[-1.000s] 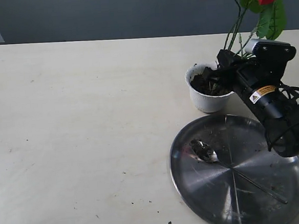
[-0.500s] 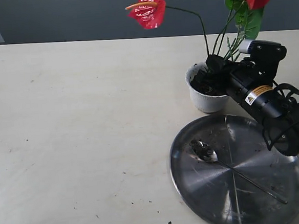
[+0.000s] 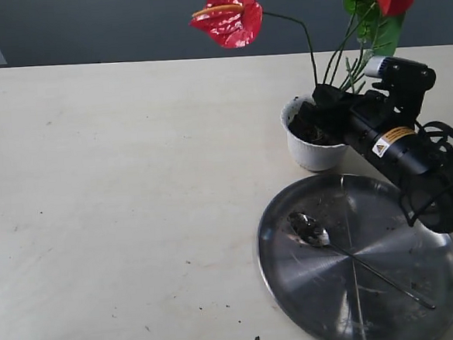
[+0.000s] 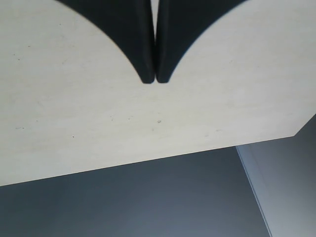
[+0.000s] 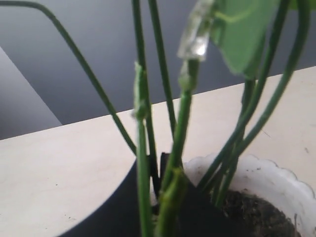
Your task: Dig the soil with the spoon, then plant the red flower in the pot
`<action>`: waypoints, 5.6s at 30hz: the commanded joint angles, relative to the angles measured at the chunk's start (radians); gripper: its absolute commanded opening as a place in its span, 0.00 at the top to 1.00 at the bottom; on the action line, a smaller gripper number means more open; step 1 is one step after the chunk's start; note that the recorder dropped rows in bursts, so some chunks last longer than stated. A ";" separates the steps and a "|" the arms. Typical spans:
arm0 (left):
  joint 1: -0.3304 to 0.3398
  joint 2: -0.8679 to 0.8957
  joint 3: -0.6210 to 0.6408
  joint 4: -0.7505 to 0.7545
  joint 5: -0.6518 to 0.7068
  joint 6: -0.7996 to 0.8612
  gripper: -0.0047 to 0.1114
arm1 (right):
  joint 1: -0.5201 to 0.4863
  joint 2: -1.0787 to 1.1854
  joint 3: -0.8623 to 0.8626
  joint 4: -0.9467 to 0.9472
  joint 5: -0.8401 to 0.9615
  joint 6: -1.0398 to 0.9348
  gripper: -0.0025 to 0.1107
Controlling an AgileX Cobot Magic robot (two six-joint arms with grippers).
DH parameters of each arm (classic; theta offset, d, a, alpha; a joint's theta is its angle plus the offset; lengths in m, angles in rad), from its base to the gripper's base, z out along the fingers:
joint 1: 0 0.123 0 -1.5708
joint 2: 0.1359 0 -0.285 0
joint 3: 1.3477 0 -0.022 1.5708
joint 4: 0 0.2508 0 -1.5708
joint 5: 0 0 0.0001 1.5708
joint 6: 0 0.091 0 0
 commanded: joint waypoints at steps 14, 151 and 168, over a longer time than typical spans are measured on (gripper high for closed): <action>-0.002 0.005 -0.003 -0.004 -0.007 -0.001 0.95 | -0.001 -0.097 0.022 -0.011 0.537 0.042 0.98; -0.002 0.005 -0.003 -0.004 -0.007 -0.001 0.95 | -0.013 -0.050 -0.059 -0.030 1.043 -0.144 0.71; -0.002 0.005 -0.003 -0.004 -0.007 -0.001 0.95 | -0.013 -0.143 -0.059 -0.053 1.198 -0.145 0.49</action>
